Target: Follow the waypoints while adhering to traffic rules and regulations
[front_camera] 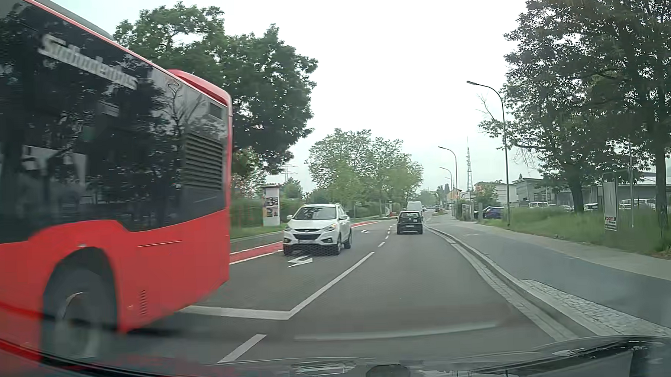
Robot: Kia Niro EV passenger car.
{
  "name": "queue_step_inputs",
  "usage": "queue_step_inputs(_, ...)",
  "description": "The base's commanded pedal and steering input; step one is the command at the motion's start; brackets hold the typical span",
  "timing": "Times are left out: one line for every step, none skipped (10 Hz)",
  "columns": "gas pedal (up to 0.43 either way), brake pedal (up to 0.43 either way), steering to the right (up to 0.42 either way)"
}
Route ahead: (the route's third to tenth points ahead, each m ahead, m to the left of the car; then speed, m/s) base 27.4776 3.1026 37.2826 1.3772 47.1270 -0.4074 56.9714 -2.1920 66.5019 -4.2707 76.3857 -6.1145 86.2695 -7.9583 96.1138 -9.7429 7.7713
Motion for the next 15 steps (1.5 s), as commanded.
queue_step_inputs(0.197,0.000,0.154)
queue_step_inputs(0.197,0.000,0.133)
queue_step_inputs(0.209,0.000,0.110)
queue_step_inputs(0.209,0.000,0.088)
queue_step_inputs(0.209,0.000,0.071)
queue_step_inputs(0.209,0.000,0.054)
queue_step_inputs(0.209,0.000,0.042)
queue_step_inputs(0.209,0.000,0.035)
queue_step_inputs(0.209,0.000,0.030)
queue_step_inputs(0.209,0.000,0.020)
queue_step_inputs(0.209,0.000,0.011)
queue_step_inputs(0.209,0.000,0.005)
queue_step_inputs(0.209,0.000,0.000)
queue_step_inputs(0.209,0.000,-0.003)
queue_step_inputs(0.209,0.000,-0.007)
